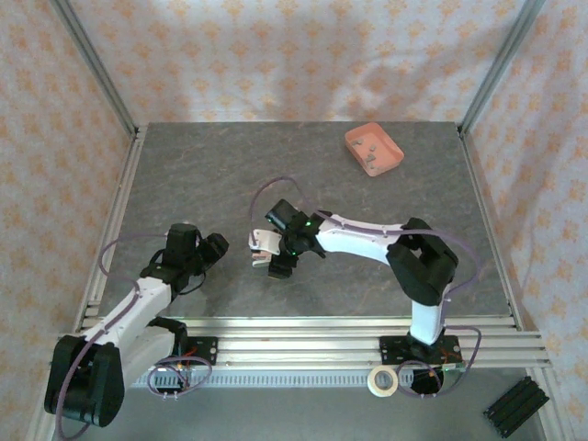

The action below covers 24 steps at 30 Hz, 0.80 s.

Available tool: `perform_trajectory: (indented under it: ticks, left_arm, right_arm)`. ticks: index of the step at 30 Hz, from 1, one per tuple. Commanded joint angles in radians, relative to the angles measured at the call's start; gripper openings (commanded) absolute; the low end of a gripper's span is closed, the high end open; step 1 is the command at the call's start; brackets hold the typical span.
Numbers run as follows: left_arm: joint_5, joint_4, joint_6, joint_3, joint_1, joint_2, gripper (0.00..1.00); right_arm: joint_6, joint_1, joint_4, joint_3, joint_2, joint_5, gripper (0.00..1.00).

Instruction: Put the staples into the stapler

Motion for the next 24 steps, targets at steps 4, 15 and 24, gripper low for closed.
perform_trajectory:
  ticks: [4, 15, 24]
  left_arm:
    - [0.028, 0.052, -0.018, -0.019, 0.01, 0.019, 0.6]
    - [0.061, 0.108, -0.042, -0.052, 0.01, 0.04, 0.59]
    - [0.196, 0.278, -0.048, -0.086, 0.01, 0.12, 0.61]
  right_arm:
    - [-0.028, -0.014, 0.067, 0.035, 0.071, 0.032, 0.72]
    - [-0.049, -0.024, 0.114, 0.062, 0.153, -0.003, 0.54]
    - [-0.046, -0.049, 0.161, 0.036, 0.127, -0.013, 0.32]
